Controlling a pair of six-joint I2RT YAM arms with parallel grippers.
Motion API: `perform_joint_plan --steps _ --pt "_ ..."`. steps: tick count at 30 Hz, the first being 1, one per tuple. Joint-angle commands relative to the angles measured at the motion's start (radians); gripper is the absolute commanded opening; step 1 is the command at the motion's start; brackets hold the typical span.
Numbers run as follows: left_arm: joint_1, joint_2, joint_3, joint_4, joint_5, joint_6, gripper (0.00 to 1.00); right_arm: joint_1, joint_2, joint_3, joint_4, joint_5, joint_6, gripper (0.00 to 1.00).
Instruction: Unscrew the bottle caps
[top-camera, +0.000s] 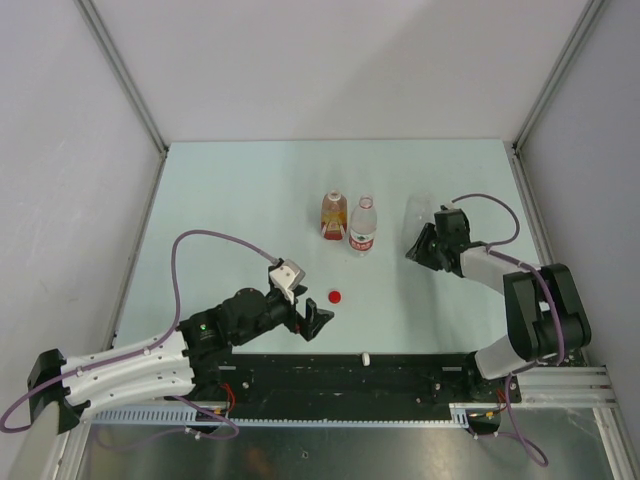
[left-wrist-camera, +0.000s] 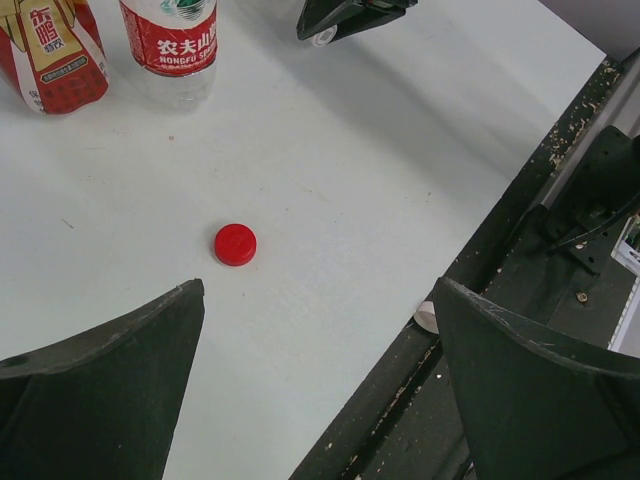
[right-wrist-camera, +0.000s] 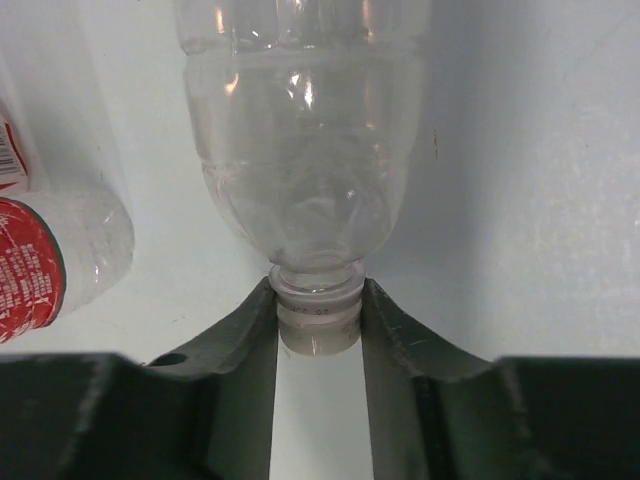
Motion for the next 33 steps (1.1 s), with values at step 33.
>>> perform_joint_plan --steps 33 --pt "0.003 -0.113 0.08 -0.003 0.011 0.129 0.99 0.101 -0.533 0.248 0.024 -0.628 -0.143 0.0"
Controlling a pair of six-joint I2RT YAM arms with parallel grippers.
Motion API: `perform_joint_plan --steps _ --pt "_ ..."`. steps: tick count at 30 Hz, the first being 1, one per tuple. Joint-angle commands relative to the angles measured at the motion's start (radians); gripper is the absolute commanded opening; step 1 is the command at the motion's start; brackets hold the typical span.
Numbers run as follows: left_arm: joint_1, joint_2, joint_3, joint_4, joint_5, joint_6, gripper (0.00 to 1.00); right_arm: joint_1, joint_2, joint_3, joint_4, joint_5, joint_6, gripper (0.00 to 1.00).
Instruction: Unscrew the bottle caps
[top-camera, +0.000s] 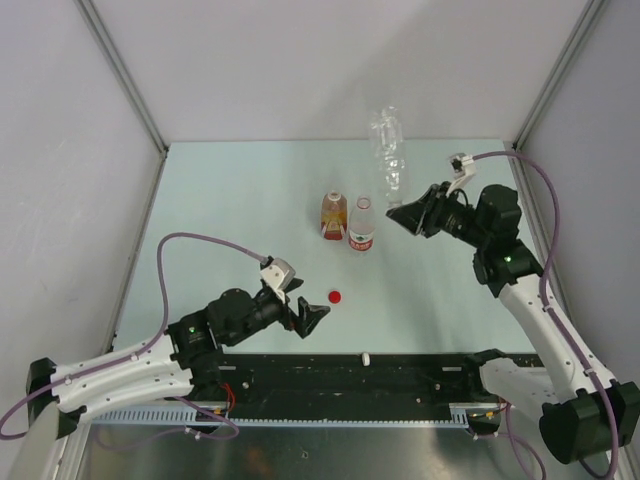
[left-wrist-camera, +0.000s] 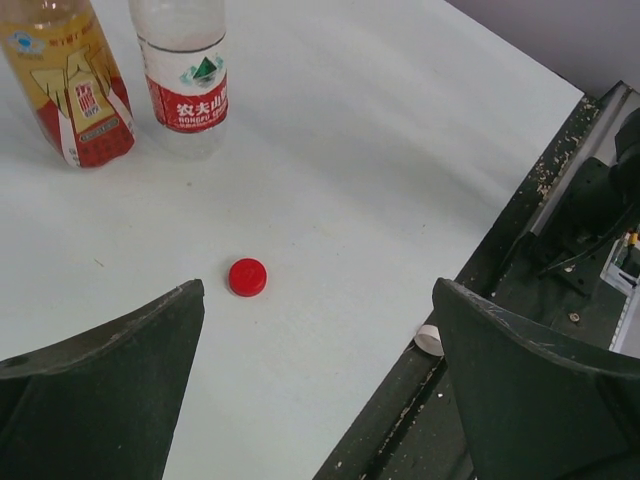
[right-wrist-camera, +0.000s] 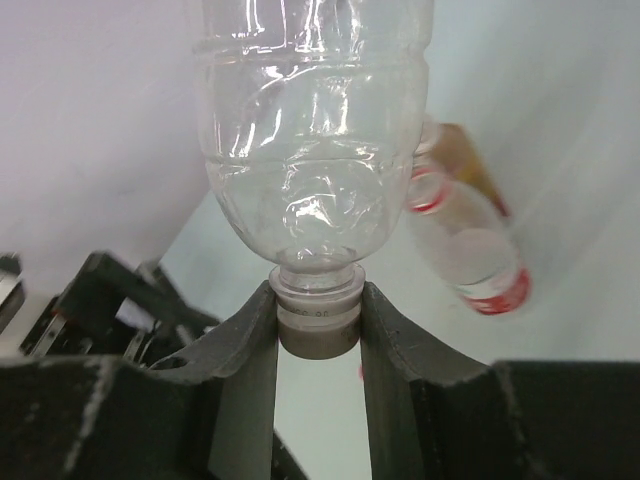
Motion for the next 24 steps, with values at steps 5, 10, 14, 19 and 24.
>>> perform_joint_plan --steps 5,10,14,19,24 --pt "0.003 -0.07 0.106 -0.034 0.103 0.191 0.99 0.219 0.019 0.069 -0.06 -0.073 -0.093 0.0" --pt "0.003 -0.109 0.161 -0.09 0.111 0.287 0.99 0.303 0.075 0.079 -0.16 -0.07 -0.123 0.0" --pt "0.003 -0.102 0.212 -0.146 0.083 0.368 0.99 0.353 0.122 0.081 -0.247 -0.065 -0.154 0.0" --pt "-0.008 -0.045 0.282 -0.204 0.021 0.439 0.99 0.408 0.194 0.102 -0.386 -0.002 -0.199 0.0" --pt "-0.088 0.069 0.351 -0.306 -0.049 0.54 0.99 0.451 0.245 0.122 -0.48 0.028 -0.248 0.0"
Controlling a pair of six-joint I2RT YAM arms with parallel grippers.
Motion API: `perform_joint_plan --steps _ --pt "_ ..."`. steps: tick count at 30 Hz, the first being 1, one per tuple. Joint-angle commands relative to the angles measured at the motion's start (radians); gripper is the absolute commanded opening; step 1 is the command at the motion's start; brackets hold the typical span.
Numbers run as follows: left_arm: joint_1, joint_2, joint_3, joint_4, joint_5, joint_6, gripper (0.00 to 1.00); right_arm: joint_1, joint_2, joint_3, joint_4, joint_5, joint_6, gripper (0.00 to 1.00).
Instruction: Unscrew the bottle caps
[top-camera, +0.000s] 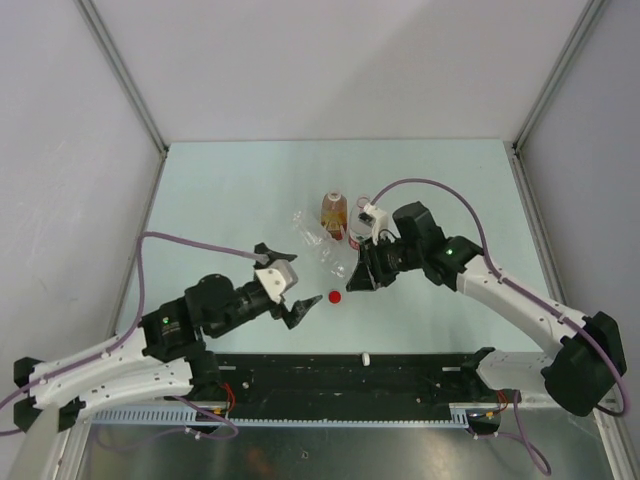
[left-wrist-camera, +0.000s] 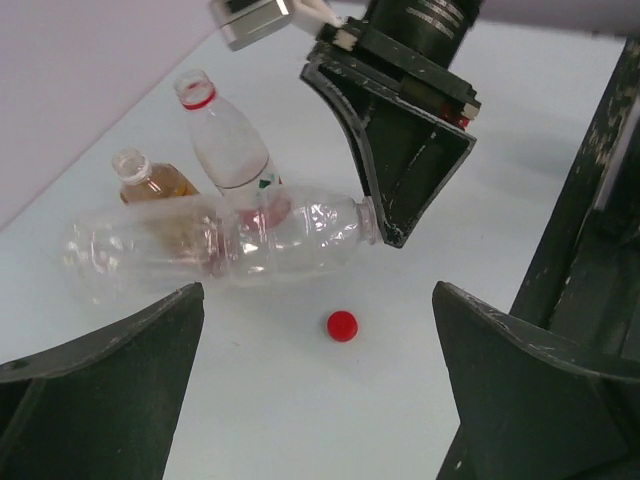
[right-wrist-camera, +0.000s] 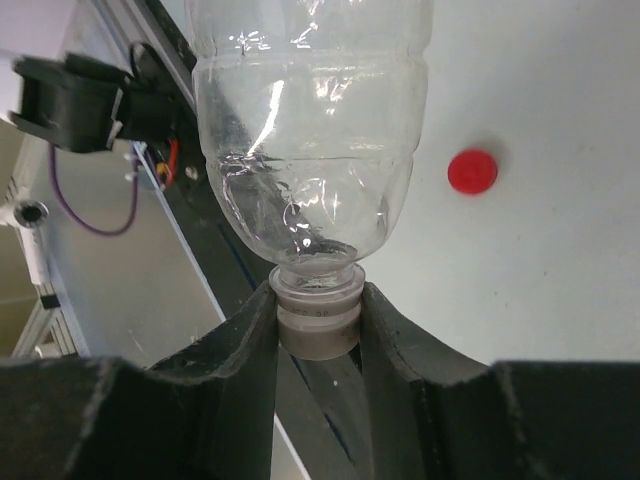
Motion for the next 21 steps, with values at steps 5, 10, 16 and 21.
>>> perform_joint_plan --steps 5,10,16,21 --pt "-0.144 0.16 0.099 -0.157 -0.198 0.25 0.99 0.069 0.026 0.091 -0.124 0.04 -0.103 0.0" --pt "-0.17 0.154 0.084 -0.164 -0.21 0.385 1.0 0.112 0.036 0.12 -0.177 -0.006 -0.183 0.0" --pt "-0.179 0.146 0.033 -0.171 -0.269 0.505 1.0 0.131 0.052 0.124 -0.216 -0.046 -0.205 0.0" --pt "-0.186 0.187 -0.012 -0.191 -0.338 0.557 1.0 0.142 0.051 0.125 -0.215 -0.108 -0.211 0.0"
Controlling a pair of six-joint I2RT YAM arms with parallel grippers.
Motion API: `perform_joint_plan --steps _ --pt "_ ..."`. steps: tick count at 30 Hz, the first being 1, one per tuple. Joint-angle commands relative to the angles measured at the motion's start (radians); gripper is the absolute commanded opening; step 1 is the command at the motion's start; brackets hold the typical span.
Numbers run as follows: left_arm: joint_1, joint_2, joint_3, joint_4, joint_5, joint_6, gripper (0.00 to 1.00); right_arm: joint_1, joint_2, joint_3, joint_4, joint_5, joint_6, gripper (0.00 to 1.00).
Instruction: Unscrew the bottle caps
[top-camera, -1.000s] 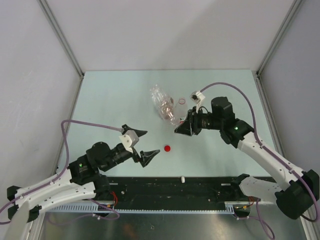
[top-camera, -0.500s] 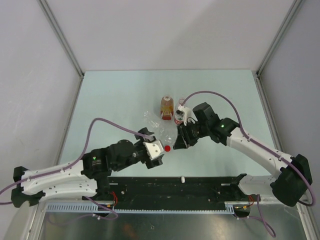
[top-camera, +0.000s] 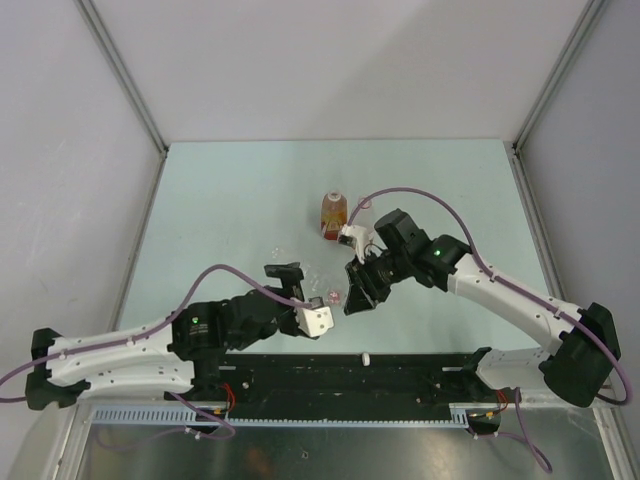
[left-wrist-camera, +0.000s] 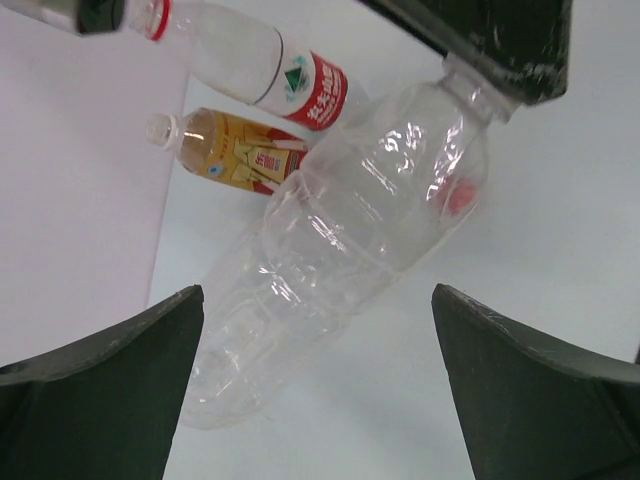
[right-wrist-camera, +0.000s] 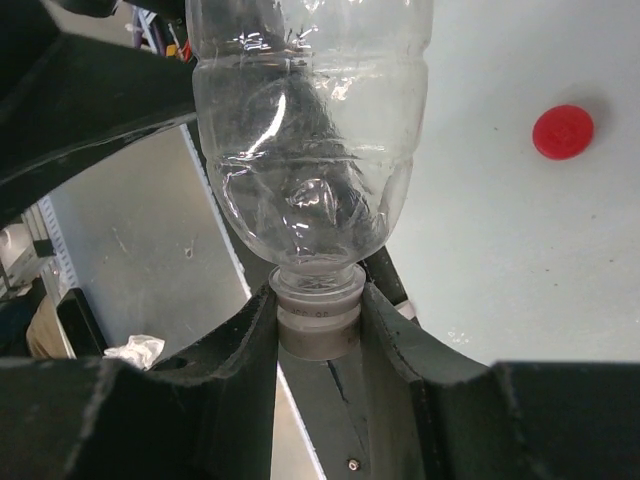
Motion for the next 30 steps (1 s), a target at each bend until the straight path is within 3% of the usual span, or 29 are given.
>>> perform_joint_plan --steps 1,15,17,22,24,27,30 --pt "-0.009 0.041 -0.035 -0.02 -0.087 0.085 1.0 0.013 -0.013 0.039 -0.004 -0.078 -0.023 0.0" --pt "-0.01 0.09 -0.096 -0.022 -0.183 0.096 0.96 0.049 -0.03 0.045 -0.014 -0.112 -0.044 0.0" --pt "-0.009 0.074 -0.104 -0.022 -0.18 0.088 0.88 0.049 -0.033 0.045 -0.013 -0.107 -0.045 0.0" --pt "-0.009 0.045 -0.114 -0.021 -0.171 0.04 0.53 0.049 -0.041 0.049 0.001 -0.096 -0.043 0.0" --pt "-0.01 0.042 -0.11 -0.021 -0.158 0.009 0.43 0.048 -0.05 0.056 0.01 -0.081 -0.04 0.01" --pt "-0.01 0.047 -0.108 -0.021 -0.143 -0.016 0.39 0.045 -0.082 0.067 0.038 -0.048 -0.029 0.1" --pt "-0.009 0.058 -0.102 -0.02 -0.139 -0.037 0.38 0.036 -0.135 0.07 0.081 -0.002 -0.014 0.26"
